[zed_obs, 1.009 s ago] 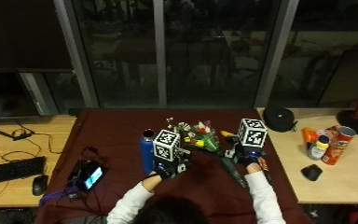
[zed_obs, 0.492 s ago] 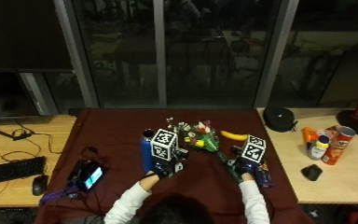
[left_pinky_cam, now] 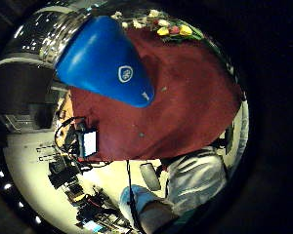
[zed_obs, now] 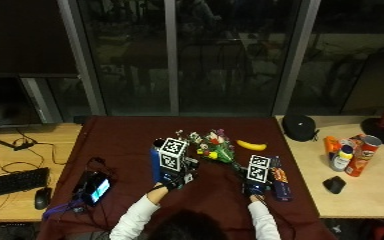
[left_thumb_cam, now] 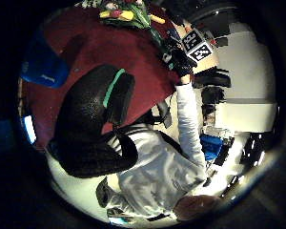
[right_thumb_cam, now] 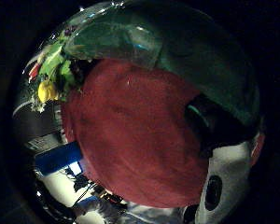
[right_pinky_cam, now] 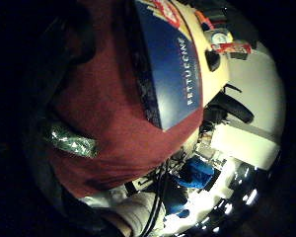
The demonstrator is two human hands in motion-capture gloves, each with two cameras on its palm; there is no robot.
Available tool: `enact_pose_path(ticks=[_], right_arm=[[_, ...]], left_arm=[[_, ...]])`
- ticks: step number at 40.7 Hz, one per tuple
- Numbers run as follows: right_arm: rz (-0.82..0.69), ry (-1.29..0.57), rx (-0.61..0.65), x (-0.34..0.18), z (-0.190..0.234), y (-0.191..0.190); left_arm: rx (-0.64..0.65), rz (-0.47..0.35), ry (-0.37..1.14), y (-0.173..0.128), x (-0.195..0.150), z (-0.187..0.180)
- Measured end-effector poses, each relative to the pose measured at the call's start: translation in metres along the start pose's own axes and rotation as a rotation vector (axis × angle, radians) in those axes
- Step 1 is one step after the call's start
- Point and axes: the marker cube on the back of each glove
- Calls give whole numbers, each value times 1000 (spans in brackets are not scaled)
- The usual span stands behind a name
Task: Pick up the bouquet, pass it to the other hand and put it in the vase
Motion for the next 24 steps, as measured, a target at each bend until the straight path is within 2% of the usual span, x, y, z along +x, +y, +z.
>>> enact_pose_path(ticks=[5,7,11,15,19,20,22,24], right_arm=[[142,98,-21,11,-8,9],[136,78,0,12,-11,8],[91,-17,115,10,-2,-10],[106,-110,292,14,11,-35],[148,-242,183,20,7,-17],[113,-317,212,18,4,-18],[58,-453,363,16,-3,-35],[59,-551,474,19,-11,-50]], left_arm=[[-7,-12,7,0,-6,-2],[-13,-15,17,-1,-8,-2],[-23,-31,21,-3,-15,0],[-34,-58,23,-10,-22,3],[-52,-68,42,-17,-27,5],[-54,-65,54,-18,-28,4],[-50,-57,83,-21,-29,0],[-36,-47,118,-22,-27,-7]])
